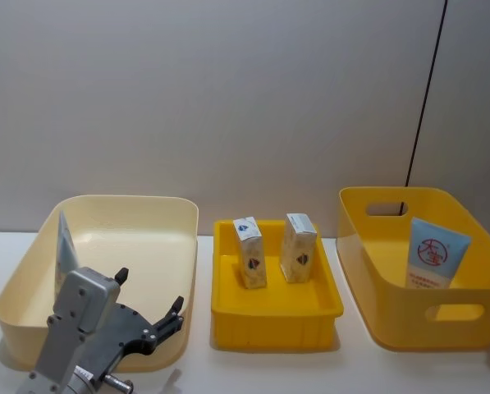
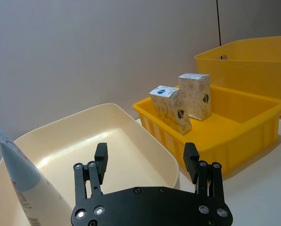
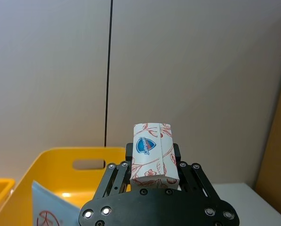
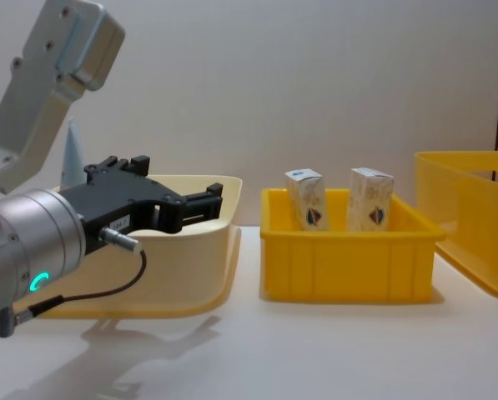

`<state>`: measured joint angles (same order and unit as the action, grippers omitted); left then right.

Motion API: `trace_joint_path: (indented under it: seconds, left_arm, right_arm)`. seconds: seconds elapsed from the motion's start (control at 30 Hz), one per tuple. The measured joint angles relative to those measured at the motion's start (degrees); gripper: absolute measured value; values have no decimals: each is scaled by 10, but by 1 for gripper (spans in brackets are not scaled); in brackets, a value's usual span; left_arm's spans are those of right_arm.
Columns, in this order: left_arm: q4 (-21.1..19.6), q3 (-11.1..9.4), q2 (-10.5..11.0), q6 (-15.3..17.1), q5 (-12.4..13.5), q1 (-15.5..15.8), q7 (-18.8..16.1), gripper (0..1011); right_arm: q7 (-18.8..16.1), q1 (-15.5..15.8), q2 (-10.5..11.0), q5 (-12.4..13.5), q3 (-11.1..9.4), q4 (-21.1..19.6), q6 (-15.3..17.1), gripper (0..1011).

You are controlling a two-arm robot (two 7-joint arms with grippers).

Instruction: Bimanual collaborative sorting of washing and personal care products

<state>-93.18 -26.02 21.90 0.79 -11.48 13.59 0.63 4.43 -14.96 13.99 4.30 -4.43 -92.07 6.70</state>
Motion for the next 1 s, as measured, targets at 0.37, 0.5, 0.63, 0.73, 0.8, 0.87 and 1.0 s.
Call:
trace_joint_path:
  seconds: [0.37, 0.5, 0.63, 0.73, 0.8, 0.87, 1.0]
  left_arm:
    - [0, 0, 0, 0, 0, 0, 0, 1003]
    - [0, 0, 0, 0, 0, 0, 0, 1003]
    - [0, 0, 0, 0, 0, 0, 0, 1003]
    - [0, 0, 0, 0, 0, 0, 0, 1003]
    - [0, 0, 0, 0, 0, 0, 0, 1003]
    - [0, 0, 0, 0, 0, 0, 0, 1003]
    - [0, 0, 0, 0, 0, 0, 0, 1003]
  right_arm:
    - [7, -10, -14, -14, 11, 37, 10, 402]
    - [5, -16, -19, -17, 18, 52, 5, 402]
    - [2, -22, -24, -20, 23, 65, -3, 403]
    - [-1, -25, -27, -21, 26, 73, -8, 429]
    - [-1, -27, -28, -22, 27, 75, -10, 468]
    - [-3, -29, -29, -23, 28, 80, -13, 535]
    - [-5, -31, -31, -24, 31, 85, -17, 652]
